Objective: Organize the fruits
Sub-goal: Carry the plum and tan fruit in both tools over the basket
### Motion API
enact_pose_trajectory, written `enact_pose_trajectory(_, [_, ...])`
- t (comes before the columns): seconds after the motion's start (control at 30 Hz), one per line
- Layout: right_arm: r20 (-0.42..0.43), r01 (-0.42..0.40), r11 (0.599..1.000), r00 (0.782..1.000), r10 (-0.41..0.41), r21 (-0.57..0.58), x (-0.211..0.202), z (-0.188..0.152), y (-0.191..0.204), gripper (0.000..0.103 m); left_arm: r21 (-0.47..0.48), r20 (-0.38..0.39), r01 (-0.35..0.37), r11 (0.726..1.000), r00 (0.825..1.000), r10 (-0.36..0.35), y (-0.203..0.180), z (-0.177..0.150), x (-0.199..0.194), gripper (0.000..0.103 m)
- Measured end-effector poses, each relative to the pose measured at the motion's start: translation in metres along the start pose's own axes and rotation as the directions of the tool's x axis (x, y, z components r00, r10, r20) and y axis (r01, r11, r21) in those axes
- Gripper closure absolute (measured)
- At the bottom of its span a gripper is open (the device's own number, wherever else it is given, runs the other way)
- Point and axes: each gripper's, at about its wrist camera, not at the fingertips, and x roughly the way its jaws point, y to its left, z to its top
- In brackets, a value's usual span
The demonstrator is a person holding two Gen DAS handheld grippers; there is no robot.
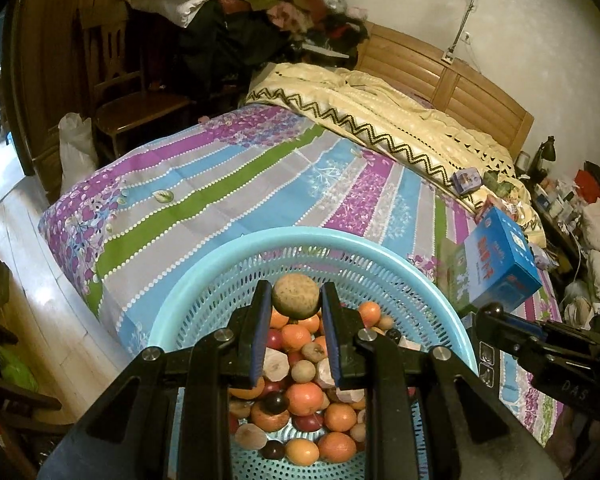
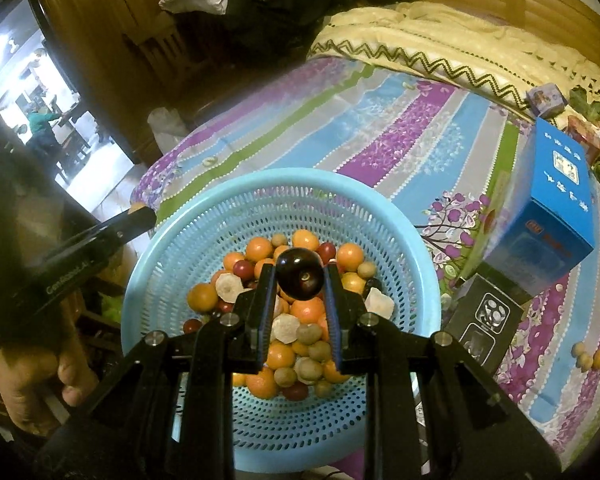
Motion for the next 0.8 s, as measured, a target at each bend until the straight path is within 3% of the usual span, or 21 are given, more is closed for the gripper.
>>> enact_pose_trajectory(0.8, [-0.022,-0.016,1.0,1.0,0.016,0.0,0.013,-0.001,0.001,0.079,-0.003,-0.032,0.012,1.0,0.999,-0.012,0.001,-0.008,0.014,0.078])
